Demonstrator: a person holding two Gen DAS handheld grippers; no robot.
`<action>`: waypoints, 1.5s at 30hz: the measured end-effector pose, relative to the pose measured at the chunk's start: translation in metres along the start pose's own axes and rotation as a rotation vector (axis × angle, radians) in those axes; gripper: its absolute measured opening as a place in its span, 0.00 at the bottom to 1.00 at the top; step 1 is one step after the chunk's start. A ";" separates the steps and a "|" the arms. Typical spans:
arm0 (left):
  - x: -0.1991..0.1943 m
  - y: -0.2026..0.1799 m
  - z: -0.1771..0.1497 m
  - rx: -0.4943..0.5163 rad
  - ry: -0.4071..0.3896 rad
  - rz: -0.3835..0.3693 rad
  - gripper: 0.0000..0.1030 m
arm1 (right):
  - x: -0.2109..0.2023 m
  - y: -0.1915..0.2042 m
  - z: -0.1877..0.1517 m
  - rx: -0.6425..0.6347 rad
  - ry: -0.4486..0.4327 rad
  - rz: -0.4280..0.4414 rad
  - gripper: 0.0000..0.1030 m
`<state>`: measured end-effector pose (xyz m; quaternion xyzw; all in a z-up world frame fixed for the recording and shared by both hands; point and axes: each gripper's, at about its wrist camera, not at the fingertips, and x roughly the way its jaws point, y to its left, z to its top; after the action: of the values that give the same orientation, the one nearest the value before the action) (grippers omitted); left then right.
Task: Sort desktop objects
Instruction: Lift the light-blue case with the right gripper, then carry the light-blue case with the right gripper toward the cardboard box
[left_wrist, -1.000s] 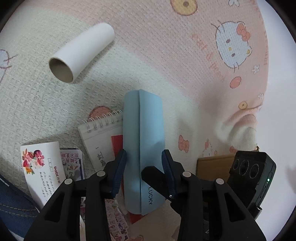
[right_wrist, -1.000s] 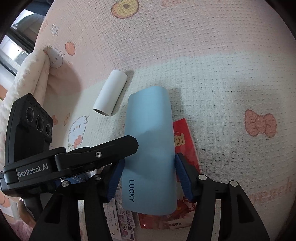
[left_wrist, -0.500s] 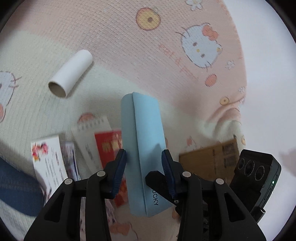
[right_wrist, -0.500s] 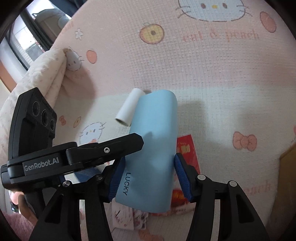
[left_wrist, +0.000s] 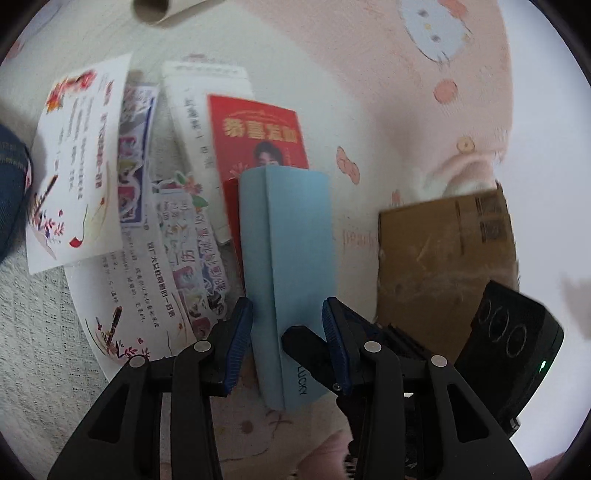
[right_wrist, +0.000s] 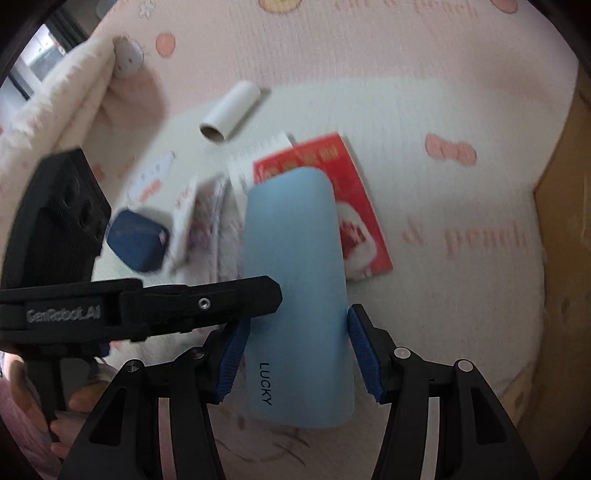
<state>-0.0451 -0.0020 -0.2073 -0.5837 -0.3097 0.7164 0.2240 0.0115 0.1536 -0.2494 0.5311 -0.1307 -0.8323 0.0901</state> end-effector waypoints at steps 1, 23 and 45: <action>0.000 -0.002 0.000 0.012 0.000 0.007 0.42 | -0.001 -0.003 -0.001 0.011 0.000 0.009 0.52; -0.013 -0.012 0.012 0.094 -0.040 0.035 0.33 | 0.001 0.005 0.010 0.021 -0.030 -0.006 0.56; -0.117 -0.143 0.025 0.269 -0.289 -0.224 0.31 | -0.167 0.047 0.066 -0.199 -0.377 -0.153 0.55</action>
<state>-0.0503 0.0149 -0.0217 -0.4017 -0.3032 0.7981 0.3312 0.0224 0.1656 -0.0646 0.3628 -0.0219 -0.9301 0.0525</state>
